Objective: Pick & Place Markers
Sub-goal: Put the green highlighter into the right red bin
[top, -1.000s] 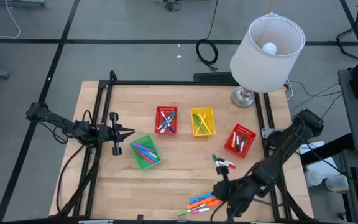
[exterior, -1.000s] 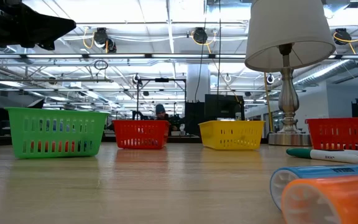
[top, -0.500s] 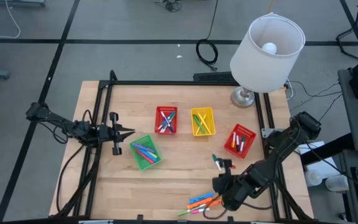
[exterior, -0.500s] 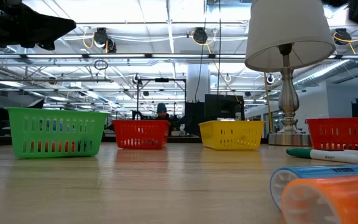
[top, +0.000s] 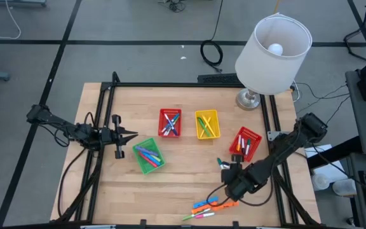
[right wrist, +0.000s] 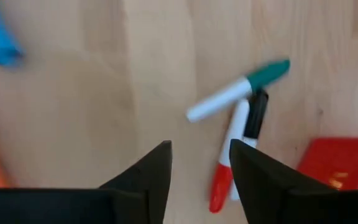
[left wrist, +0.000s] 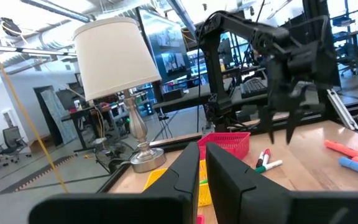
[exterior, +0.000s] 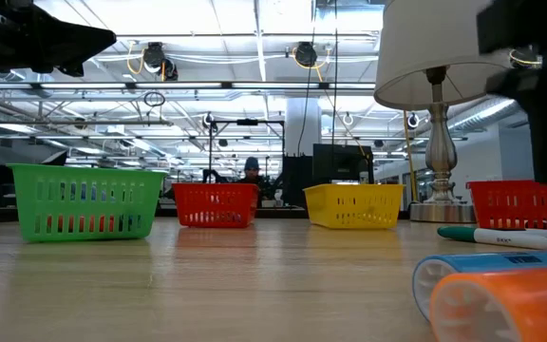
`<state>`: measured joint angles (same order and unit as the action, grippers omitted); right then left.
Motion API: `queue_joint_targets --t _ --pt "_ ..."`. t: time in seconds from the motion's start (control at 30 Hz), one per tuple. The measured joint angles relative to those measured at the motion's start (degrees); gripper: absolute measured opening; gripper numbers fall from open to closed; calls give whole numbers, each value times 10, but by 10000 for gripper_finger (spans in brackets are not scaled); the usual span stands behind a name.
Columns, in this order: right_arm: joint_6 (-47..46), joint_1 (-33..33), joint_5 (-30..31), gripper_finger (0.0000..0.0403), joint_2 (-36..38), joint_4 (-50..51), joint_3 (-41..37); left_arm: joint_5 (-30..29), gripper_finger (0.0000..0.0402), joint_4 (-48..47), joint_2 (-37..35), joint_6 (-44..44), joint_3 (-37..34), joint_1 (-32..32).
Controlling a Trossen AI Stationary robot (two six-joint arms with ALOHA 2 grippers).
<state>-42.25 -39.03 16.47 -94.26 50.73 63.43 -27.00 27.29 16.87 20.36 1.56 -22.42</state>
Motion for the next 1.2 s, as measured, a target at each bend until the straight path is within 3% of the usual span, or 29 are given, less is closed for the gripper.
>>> queue_joint_targets --t 0.37,0.53,1.2 --pt "-22 37 -18 136 20 -135 -54 0 37 0 0 1 0 0" --pt "-61 61 -60 128 20 -137 -54 0 37 0 0 2 0 0" --pt "-102 92 -63 127 -7 -137 -55 0 37 0 0 0 0 0"
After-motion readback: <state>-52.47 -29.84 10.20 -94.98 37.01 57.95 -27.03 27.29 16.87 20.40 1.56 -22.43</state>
